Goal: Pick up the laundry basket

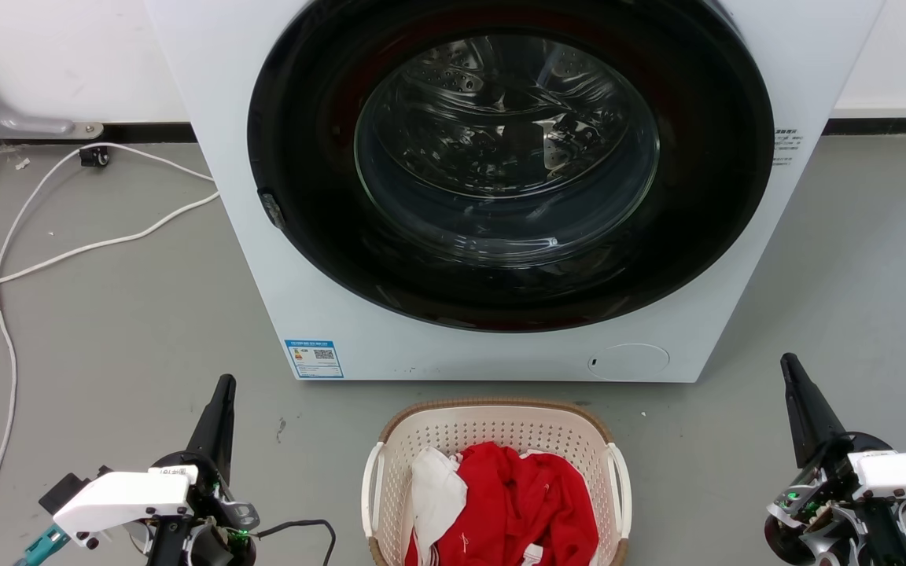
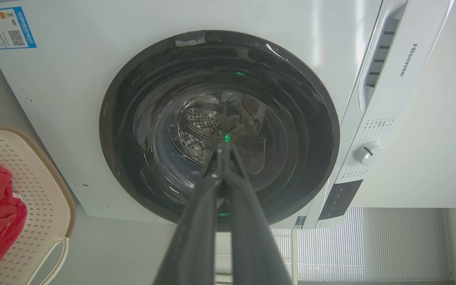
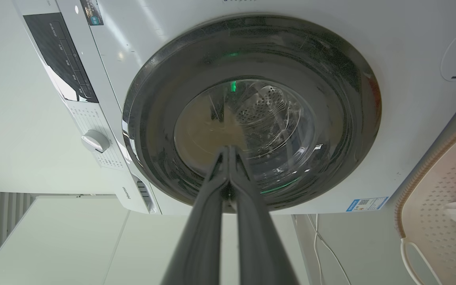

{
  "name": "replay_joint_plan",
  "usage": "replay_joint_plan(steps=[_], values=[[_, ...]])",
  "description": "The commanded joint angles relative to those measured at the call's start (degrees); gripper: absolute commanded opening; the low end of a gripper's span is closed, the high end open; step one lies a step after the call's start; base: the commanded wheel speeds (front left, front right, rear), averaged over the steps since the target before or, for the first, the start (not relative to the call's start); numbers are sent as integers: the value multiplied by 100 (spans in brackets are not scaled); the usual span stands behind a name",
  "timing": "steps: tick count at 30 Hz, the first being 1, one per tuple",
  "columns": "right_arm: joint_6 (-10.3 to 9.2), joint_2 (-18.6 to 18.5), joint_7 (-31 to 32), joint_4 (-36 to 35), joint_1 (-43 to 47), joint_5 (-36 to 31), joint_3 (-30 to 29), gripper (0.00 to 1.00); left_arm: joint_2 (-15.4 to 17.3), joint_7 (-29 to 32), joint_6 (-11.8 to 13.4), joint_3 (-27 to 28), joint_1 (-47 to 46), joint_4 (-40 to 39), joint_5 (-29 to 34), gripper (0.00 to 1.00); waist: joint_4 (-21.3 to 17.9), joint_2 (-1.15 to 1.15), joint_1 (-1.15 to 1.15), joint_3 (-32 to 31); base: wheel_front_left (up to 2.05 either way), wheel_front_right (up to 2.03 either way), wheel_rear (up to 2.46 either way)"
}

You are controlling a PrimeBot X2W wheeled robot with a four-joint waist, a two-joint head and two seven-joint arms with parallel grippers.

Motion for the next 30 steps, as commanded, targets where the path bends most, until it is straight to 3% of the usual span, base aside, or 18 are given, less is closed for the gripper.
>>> replay_joint_plan(steps=[1, 30], values=[[0, 21, 30, 4, -62, -17, -11, 0, -8, 23, -20, 18, -62, 7, 31, 0, 0, 0, 0, 0, 0, 0, 0], [0, 31, 37, 5, -64, -33, -25, 0, -20, 29, -20, 37, -65, 8, 49, 0, 0, 0, 0, 0, 0, 0, 0]])
